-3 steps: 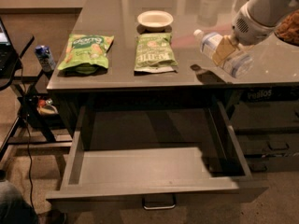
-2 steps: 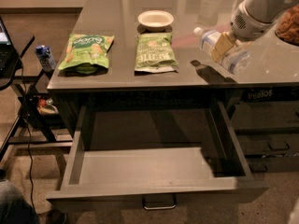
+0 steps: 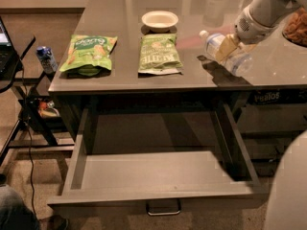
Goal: Pick blue plastic bottle from top drawer and place on counter
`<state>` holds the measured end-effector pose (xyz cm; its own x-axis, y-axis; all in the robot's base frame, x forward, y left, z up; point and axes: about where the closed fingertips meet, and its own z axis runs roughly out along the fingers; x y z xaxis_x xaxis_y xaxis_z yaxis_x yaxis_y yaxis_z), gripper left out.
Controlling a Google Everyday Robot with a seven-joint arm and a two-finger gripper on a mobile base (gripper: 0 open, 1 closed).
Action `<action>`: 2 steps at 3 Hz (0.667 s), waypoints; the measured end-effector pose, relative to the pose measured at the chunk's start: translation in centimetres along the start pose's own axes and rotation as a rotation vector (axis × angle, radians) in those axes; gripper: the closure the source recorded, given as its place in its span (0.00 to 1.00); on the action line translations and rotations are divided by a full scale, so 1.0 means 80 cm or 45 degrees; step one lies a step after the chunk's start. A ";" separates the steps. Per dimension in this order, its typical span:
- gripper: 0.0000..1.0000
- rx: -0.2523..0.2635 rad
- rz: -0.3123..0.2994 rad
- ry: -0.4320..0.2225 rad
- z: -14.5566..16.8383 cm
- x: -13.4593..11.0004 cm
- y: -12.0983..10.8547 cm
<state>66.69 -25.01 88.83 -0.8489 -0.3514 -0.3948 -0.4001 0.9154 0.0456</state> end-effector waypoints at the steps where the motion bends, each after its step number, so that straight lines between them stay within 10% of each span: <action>1: 1.00 -0.014 0.015 0.010 0.019 -0.007 -0.012; 2: 1.00 -0.021 0.016 0.022 0.034 -0.019 -0.014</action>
Offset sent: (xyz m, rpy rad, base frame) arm 0.0432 -0.0006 -0.0184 0.0113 0.0294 -0.0064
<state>69.36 -25.01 86.87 -0.8596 -0.3437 -0.3782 -0.3951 0.9163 0.0654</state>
